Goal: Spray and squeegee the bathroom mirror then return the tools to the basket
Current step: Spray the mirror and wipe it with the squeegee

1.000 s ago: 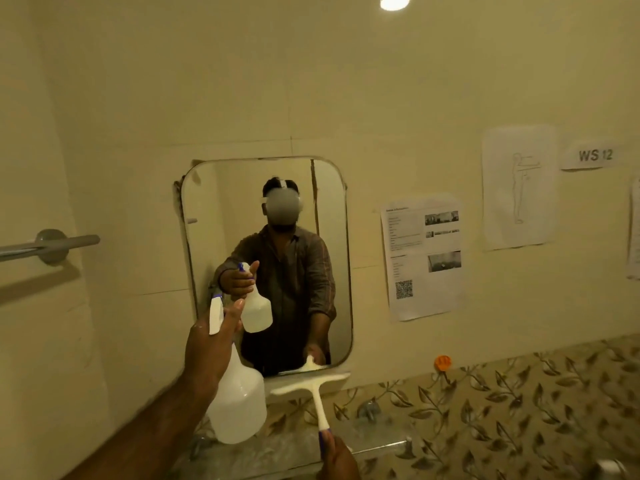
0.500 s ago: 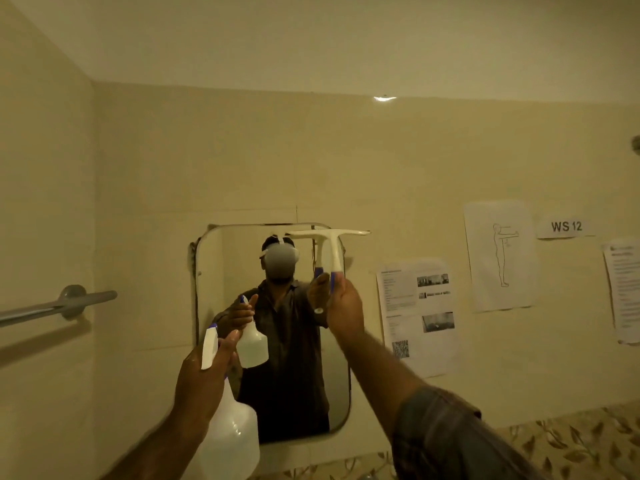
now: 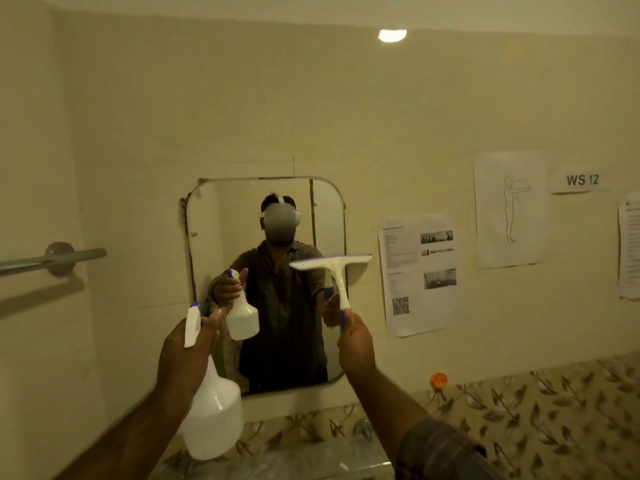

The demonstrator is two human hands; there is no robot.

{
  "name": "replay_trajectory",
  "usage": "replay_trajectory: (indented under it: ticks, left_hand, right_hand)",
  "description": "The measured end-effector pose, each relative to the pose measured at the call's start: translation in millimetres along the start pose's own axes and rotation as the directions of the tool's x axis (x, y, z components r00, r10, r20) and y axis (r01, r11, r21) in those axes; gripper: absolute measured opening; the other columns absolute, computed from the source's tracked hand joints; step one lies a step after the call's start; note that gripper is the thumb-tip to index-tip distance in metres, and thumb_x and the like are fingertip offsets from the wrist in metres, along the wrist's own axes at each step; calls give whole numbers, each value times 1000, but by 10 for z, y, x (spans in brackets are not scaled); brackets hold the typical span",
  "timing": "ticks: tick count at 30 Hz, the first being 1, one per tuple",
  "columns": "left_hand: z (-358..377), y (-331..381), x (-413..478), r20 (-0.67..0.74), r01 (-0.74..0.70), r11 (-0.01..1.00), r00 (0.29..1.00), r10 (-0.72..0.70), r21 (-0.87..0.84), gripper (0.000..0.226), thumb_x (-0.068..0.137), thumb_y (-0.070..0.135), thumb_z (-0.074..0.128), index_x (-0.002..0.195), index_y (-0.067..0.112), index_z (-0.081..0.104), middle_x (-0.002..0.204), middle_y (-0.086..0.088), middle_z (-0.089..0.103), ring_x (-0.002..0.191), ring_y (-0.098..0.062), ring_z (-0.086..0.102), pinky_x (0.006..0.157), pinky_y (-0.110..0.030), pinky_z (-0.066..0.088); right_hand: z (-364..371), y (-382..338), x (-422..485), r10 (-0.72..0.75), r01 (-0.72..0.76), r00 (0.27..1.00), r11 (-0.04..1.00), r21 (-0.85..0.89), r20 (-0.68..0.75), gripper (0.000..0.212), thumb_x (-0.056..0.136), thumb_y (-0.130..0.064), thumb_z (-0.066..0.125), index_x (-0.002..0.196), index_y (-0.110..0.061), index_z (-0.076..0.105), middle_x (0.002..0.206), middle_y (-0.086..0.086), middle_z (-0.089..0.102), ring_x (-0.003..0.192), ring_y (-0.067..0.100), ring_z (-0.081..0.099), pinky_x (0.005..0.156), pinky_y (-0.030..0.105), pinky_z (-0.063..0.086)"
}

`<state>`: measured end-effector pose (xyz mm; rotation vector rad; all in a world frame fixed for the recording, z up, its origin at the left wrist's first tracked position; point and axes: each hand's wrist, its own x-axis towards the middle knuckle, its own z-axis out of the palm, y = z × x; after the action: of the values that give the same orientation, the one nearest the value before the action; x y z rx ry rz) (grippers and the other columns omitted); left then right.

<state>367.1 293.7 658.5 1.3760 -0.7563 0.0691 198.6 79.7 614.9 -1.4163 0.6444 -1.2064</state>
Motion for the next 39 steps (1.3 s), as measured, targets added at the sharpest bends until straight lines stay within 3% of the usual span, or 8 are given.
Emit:
replay_trajectory:
  ticks: [6, 10, 13, 19, 23, 28, 34, 39]
  left_hand:
    - [117, -95, -141, 20, 25, 1000, 999, -25, 14, 34, 84, 52, 64, 88, 18, 65, 85, -10, 70, 82, -26, 65, 65, -30, 44]
    - [222, -169, -255, 43, 45, 998, 998, -47, 34, 32, 85, 50, 63, 88, 18, 64, 87, -16, 69, 83, -30, 65, 66, -31, 45]
    - [287, -200, -353, 47, 50, 997, 998, -52, 59, 41, 85, 51, 62, 92, 11, 65, 84, -15, 68, 77, -27, 63, 62, -28, 43]
    - [295, -31, -352, 32, 4, 999, 999, -6, 49, 31, 88, 45, 62, 87, 14, 65, 80, -9, 68, 74, -22, 63, 60, -25, 42]
    - [188, 246, -235, -63, -74, 993, 995, 80, 95, 35, 89, 47, 61, 72, 16, 63, 64, -3, 66, 60, -17, 63, 52, -21, 41]
    - [-72, 506, -38, -154, -52, 995, 986, 65, 86, 47, 88, 50, 61, 58, 13, 57, 51, -3, 60, 49, -19, 58, 49, -25, 41]
    - [-450, 428, -40, -36, -110, 990, 993, 114, 88, 30, 85, 45, 65, 77, 17, 62, 66, -4, 64, 60, -17, 61, 54, -20, 43]
    - [-756, 206, -14, -61, -119, 982, 990, 128, 144, 34, 82, 42, 71, 67, 15, 59, 51, -3, 53, 51, -14, 52, 55, -25, 43]
  right_hand:
    - [-305, 1179, -530, 178, -206, 973, 957, -202, -150, 44, 101, -46, 38, 74, -20, 62, 65, 0, 57, 61, 15, 53, 60, 29, 42]
    - [-477, 1669, -802, 372, -390, 921, 885, -255, -118, 33, 103, -41, 39, 93, -22, 65, 86, 6, 68, 89, 23, 63, 82, 29, 47]
    - [-552, 1825, -909, 432, -453, 891, 826, -336, -139, 40, 103, -44, 36, 101, -19, 67, 77, 1, 61, 87, 21, 60, 89, 28, 48]
    - [-315, 1241, -1029, 176, -182, 983, 870, -458, -55, 32, 101, -49, 36, 94, -31, 63, 76, -5, 61, 74, 11, 59, 75, 30, 49]
    - [-25, 533, -1018, 26, -15, 999, 945, -327, 28, 31, 97, -53, 43, 92, -27, 60, 75, 4, 65, 74, 21, 66, 74, 37, 54]
    - [367, -288, -922, -167, 183, 976, 977, -107, 142, 33, 93, -54, 49, 94, -24, 63, 72, -1, 63, 63, 9, 60, 61, 25, 51]
    - [853, -1060, -504, -326, 332, 933, 943, -12, 153, 28, 101, -43, 43, 116, -26, 59, 103, 2, 70, 98, 17, 69, 91, 43, 58]
    - [1276, -1580, -11, -344, 359, 924, 930, -71, 169, 36, 101, -44, 40, 113, -15, 57, 103, 15, 67, 95, 31, 67, 92, 53, 55]
